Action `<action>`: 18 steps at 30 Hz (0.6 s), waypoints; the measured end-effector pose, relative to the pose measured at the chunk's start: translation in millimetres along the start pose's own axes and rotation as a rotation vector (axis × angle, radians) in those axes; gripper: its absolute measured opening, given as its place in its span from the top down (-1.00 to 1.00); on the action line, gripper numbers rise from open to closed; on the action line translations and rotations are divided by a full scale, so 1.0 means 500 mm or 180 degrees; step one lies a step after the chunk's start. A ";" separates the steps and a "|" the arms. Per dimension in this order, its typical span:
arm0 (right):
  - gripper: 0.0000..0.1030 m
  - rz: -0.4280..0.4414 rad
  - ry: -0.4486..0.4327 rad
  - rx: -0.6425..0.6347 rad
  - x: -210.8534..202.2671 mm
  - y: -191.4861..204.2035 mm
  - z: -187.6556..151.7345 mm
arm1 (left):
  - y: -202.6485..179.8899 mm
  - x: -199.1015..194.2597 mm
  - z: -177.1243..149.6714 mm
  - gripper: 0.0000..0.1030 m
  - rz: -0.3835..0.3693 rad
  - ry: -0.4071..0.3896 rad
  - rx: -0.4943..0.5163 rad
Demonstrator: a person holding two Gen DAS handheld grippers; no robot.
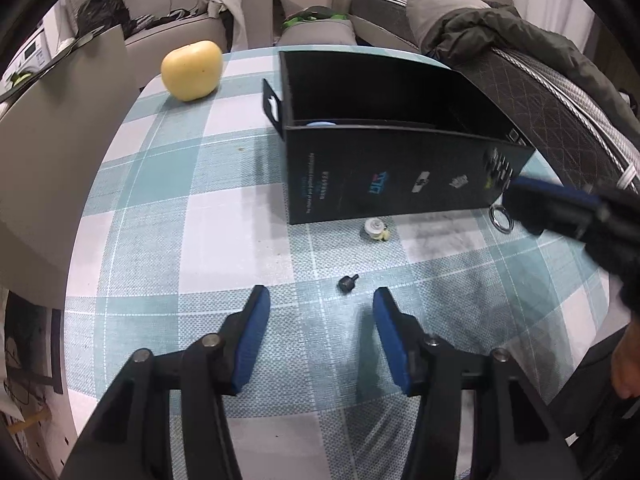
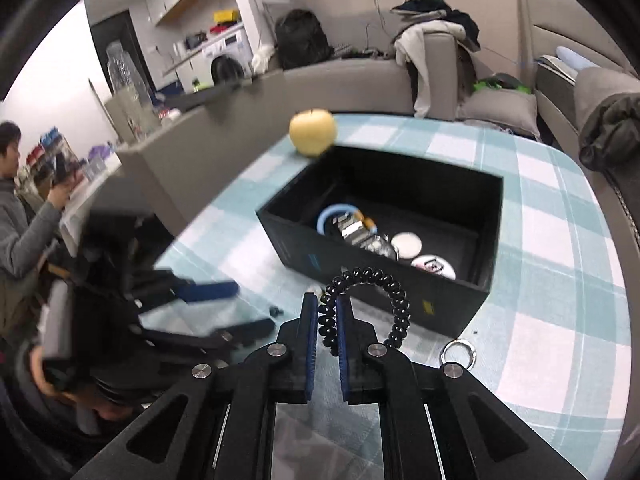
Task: Organize jewelry
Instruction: 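Close the right tool on the bead bracelet while the left tool grasps the small dark piece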
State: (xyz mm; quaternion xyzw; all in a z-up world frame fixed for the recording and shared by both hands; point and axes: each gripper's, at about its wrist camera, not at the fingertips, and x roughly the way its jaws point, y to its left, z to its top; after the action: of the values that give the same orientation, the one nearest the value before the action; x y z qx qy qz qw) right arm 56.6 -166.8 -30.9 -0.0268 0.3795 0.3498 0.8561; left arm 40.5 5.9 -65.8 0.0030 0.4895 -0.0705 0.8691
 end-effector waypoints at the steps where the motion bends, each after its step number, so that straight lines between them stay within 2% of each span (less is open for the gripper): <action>1: 0.84 0.0011 -0.0019 0.0031 -0.004 -0.006 0.001 | -0.002 0.003 0.000 0.32 -0.0018 0.0019 0.0006; 3: 0.84 0.0014 -0.0012 0.0089 -0.004 -0.009 0.001 | -0.005 0.005 0.001 0.48 -0.0011 0.0014 0.0026; 10: 0.84 -0.0023 -0.0023 0.0170 -0.011 -0.025 0.014 | -0.024 0.010 0.004 0.79 0.0005 -0.0018 0.0187; 11: 0.84 -0.0020 -0.0028 0.0176 -0.013 -0.026 0.012 | -0.025 0.010 0.003 0.90 -0.0027 -0.0025 0.0199; 18: 0.84 -0.0024 -0.0023 0.0187 -0.019 -0.025 0.010 | -0.035 0.002 -0.003 0.96 -0.0110 -0.0054 0.0255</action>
State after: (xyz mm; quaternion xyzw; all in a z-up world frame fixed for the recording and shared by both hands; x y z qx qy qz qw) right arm 62.9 -180.3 -23.8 -0.0019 0.3864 0.3355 0.8592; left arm 37.5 -11.2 -66.4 0.0288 0.4789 -0.1051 0.8711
